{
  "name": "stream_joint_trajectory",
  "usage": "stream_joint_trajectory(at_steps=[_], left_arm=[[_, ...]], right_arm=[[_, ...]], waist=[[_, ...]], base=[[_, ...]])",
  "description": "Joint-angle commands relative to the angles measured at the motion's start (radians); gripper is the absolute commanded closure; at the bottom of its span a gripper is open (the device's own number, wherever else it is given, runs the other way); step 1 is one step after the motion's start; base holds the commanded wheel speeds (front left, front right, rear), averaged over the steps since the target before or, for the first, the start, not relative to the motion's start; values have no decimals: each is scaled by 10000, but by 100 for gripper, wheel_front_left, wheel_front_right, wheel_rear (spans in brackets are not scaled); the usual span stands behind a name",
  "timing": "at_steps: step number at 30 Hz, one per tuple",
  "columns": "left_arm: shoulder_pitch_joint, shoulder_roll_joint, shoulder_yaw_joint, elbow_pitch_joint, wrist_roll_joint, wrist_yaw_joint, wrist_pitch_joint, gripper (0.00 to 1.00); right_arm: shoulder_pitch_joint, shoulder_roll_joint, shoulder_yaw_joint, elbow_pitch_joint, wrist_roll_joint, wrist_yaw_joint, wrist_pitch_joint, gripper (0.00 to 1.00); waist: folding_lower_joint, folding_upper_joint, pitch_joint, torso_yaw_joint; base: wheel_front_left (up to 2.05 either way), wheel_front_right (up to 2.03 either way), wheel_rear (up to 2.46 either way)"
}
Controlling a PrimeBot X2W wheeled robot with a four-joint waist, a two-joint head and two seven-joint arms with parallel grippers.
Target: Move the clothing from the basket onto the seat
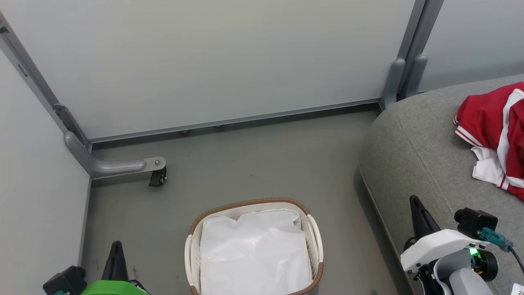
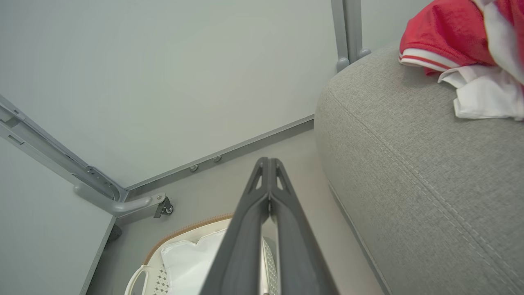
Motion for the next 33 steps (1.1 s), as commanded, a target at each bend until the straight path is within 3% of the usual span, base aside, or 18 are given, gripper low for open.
stream_joint_trajectory(at_steps=[1, 33], left_arm=[[-280, 52, 62, -213, -385, -18, 75, 100], [-638, 76, 218, -932, -4746, -52, 1255, 100]], right_arm=[[-50, -60, -45, -237, 428, -2, 74, 100], [205, -100, -305, -1065, 5127, -5, 1237, 100]], waist=[[1, 0, 1, 3], [1, 0, 18, 61]], base=[[0, 0, 0], [0, 0, 0]])
